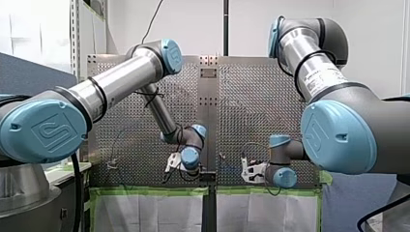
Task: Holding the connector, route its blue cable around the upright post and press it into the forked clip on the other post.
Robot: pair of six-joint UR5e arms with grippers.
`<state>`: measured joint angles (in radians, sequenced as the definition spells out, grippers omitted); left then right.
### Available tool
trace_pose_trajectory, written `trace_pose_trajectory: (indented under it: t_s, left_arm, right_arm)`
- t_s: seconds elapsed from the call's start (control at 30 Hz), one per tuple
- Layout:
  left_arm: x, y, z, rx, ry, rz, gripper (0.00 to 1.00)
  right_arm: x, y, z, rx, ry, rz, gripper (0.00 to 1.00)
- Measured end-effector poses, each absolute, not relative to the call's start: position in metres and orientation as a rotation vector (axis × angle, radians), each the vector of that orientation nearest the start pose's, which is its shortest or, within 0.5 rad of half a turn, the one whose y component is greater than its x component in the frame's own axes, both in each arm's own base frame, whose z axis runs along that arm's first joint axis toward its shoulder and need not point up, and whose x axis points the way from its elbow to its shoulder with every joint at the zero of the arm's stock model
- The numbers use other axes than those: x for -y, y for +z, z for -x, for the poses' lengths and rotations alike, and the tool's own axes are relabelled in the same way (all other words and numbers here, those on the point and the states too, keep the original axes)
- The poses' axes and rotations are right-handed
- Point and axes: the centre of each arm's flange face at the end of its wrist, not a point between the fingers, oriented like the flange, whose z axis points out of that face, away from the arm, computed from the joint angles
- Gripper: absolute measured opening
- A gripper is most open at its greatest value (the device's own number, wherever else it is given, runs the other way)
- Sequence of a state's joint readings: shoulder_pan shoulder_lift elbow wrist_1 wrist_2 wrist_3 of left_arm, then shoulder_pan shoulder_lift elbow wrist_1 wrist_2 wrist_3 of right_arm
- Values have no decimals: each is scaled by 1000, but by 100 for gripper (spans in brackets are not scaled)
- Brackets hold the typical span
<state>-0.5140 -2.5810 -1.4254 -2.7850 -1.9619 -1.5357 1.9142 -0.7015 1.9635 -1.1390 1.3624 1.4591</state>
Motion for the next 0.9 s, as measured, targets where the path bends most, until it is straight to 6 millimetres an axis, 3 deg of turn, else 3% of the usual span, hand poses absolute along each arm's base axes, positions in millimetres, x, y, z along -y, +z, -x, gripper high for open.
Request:
trace_pose_trajectory:
  t_s: [0.17,0.53,0.9]
  left_arm:
    - [407,-43,-514,-2008,56,-302,100]
    - [442,-42,-500,-1951,-124,-274,100]
    - [441,-40,-502,-1934,-139,-143,100]
  right_arm:
    - [451,-47,-321,878,1458,-1735,0]
    - [458,-46,-316,886,1450,-1740,0]
    - [461,-46,-314,888,1457,-1746,0]
